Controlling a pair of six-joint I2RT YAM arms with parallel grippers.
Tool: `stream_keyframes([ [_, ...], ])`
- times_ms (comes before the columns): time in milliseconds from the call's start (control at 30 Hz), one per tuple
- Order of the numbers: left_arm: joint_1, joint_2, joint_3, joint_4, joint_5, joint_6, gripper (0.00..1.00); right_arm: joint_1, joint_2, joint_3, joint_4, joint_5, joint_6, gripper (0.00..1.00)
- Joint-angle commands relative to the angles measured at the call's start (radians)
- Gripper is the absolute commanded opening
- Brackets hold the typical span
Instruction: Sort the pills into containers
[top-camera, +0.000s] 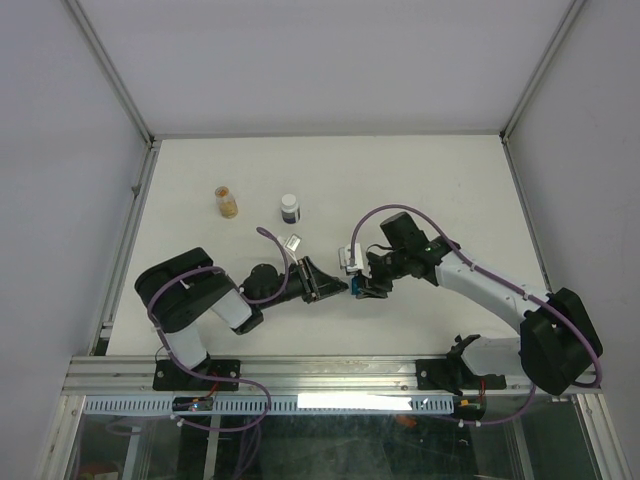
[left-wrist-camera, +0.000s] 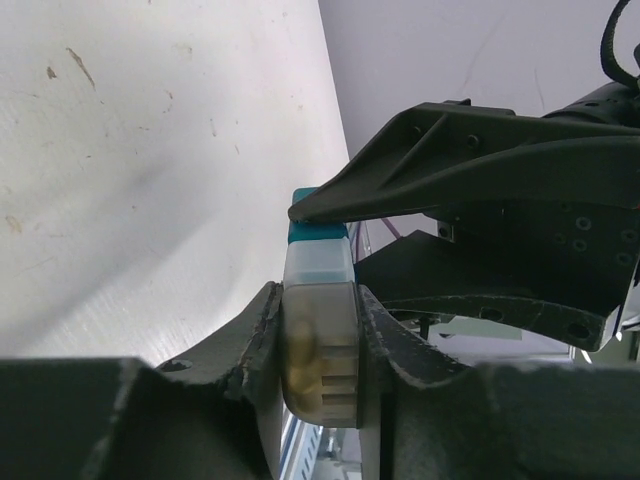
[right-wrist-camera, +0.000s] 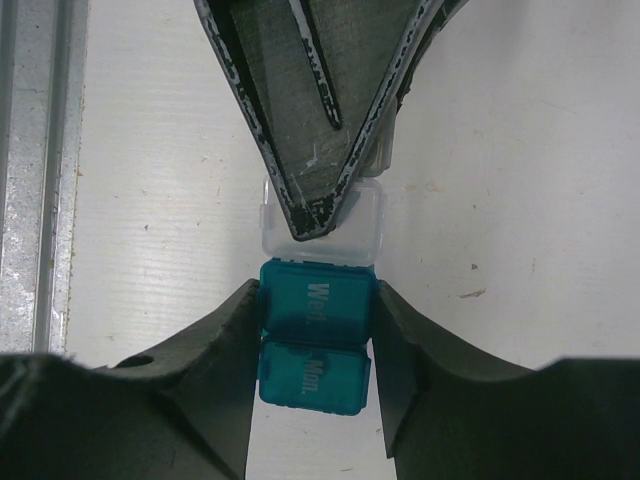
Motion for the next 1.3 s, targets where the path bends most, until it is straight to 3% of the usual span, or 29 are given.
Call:
stream_keyframes([
  [0,-0.011,-0.069,0.017,-0.020,-0.019,0.045,0.10,0.008,-0.040,0.009,0.048,-0.004,0.021,0.16],
  [67,-0.011,-0.084,0.008,-0.030,-0.027,0.053,0.00,0.007,-0.039,0.013,0.047,-0.008,0.029,0.17],
  [200,-0.013,-0.117,-0.005,-0.058,-0.035,0.075,0.00,-0.012,-0.037,0.031,0.035,-0.033,0.055,0.22],
  [433,-0.011,-0.151,-0.018,-0.104,-0.018,0.108,0.00,-0.111,-0.065,0.057,0.031,-0.092,0.128,0.52],
  [667,-0.011,-0.156,-0.004,-0.125,0.005,0.124,0.00,-0.163,-0.083,0.058,0.055,-0.100,0.178,0.61],
  [833,-0.011,-0.159,0.006,-0.123,0.033,0.139,0.00,-0.171,-0.078,0.055,0.105,-0.064,0.253,0.59],
  [1267,-0.012,-0.172,0.030,-0.144,0.084,0.251,0.00,-0.164,0.098,0.133,0.073,0.011,0.392,0.37],
])
